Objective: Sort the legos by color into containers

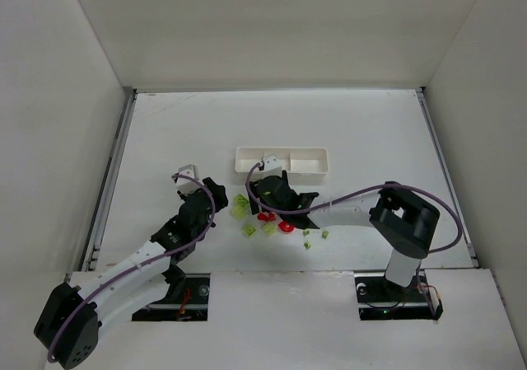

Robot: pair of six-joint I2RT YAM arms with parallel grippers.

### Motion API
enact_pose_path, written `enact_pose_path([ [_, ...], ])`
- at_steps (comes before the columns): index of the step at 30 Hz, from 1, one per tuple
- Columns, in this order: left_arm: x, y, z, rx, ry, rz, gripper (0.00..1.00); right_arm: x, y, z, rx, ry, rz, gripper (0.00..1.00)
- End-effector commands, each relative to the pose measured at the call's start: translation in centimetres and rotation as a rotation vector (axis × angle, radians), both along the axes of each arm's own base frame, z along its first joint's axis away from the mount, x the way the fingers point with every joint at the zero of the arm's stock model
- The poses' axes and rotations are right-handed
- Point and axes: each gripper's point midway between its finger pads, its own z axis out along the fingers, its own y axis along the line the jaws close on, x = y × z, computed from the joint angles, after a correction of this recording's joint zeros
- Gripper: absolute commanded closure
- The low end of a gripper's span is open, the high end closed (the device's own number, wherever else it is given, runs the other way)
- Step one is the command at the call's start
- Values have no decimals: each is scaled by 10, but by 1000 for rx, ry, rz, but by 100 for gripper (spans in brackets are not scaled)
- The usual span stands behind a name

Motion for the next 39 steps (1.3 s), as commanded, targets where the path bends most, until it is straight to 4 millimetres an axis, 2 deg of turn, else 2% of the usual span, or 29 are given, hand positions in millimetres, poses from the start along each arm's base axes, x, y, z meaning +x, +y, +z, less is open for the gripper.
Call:
enact_pose_path([
  [1, 5, -6, 17, -47, -54, -3, 52, 17, 17, 20, 68, -21, -18, 19],
  [6, 5, -5, 17, -50, -54, -2, 51, 18, 24, 10, 57, 20, 8, 22],
  [14, 6, -4, 15, -44, -43, 1, 51, 12, 24, 0, 40, 60, 10, 24],
  [22, 7, -4, 13, -43, -38, 4, 51, 16, 25, -10, 9, 94, 3, 30],
  [25, 7, -6, 12, -36, -31, 0, 50, 18, 25, -10, 10, 90, -1, 39],
  [28, 8, -4, 7, -22, -16, 11, 47, 19, 23, -6, 18, 81, -8, 52],
  [30, 9, -2, 4, -9, 1, 22, 44, 18, 21, -2, 29, 74, -15, 56],
  [32, 10, -2, -1, 4, 23, 25, 42, 19, 17, 4, 40, 57, -25, 58],
  [39, 11, -21, -8, 39, 61, -29, 42, 16, 5, 57, 130, -39, -35, 58],
])
